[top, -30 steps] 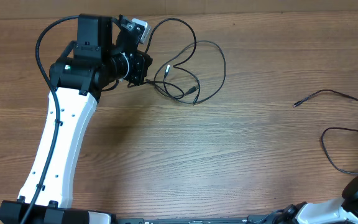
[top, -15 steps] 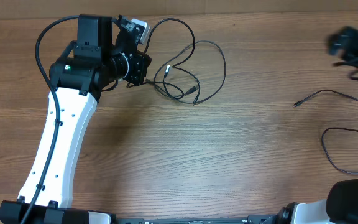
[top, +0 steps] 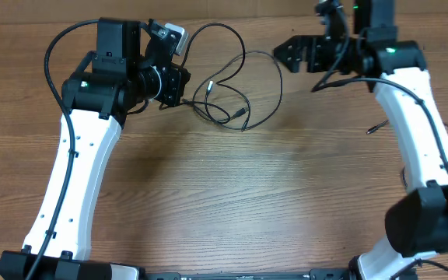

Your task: Untangle cables

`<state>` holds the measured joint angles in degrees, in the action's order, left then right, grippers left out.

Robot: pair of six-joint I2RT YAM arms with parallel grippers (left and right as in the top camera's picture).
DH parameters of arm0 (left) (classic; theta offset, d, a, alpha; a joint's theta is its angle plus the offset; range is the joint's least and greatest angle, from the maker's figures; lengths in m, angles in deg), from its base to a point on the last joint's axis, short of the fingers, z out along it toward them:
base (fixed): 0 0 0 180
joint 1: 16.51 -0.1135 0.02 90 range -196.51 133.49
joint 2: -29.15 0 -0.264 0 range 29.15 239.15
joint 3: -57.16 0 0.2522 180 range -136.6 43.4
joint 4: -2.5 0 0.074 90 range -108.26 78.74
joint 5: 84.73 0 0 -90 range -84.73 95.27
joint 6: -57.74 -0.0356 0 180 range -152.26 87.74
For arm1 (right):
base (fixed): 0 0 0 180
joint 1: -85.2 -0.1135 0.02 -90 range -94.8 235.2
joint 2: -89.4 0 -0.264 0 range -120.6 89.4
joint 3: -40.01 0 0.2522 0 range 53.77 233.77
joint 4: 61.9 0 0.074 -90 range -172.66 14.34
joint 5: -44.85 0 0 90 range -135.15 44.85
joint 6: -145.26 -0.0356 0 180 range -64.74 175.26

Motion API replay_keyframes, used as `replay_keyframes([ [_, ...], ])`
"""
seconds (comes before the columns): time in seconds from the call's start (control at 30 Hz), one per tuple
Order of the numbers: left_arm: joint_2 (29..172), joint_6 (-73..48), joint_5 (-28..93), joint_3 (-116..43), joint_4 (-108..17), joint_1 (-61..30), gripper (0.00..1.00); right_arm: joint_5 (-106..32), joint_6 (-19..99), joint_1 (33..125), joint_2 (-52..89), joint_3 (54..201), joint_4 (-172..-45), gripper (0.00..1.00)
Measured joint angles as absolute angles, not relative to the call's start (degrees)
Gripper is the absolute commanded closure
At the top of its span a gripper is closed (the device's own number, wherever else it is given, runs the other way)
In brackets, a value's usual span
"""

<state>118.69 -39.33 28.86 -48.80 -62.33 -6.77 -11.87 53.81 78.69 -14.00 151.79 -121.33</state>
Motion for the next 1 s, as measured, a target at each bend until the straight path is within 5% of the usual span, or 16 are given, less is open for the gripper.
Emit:
replay_keyframes([
  [0.33,118.69,-39.35,32.91,-48.80,-62.24,-6.77,0.96,-7.20,51.73,68.92,-19.29,151.77,-113.07,0.00],
  [0.37,118.69,-39.33,33.50,-48.80,-62.26,-6.77,0.96,-6.98,50.83,68.16,-20.14,151.77,-112.32,0.06],
  [0.5,118.69,-39.33,34.39,-48.80,-62.26,-6.77,0.96,-6.78,49.68,67.52,-22.37,151.77,-112.04,0.94],
  [0.67,118.69,-39.33,34.66,-48.80,-62.29,-6.77,0.93,-6.78,49.09,67.55,-22.54,151.77,-111.69,0.96],
  [0.7,118.69,-39.33,34.66,-48.80,-62.29,-6.77,0.77,-6.78,49.09,67.55,-22.54,151.77,-111.65,0.96],
  [0.73,118.69,-39.35,34.68,-48.80,-62.29,-6.77,0.30,-6.78,49.09,67.55,-22.54,151.77,-111.63,0.96],
  [0.77,118.69,-39.53,34.74,-48.80,-62.29,-6.77,0.00,-6.80,49.06,67.55,-22.54,151.75,-111.67,0.96],
  [1.0,118.69,-39.72,35.07,-48.80,-62.29,-6.77,0.00,-6.80,49.06,67.52,-22.54,151.75,-111.67,0.96],
])
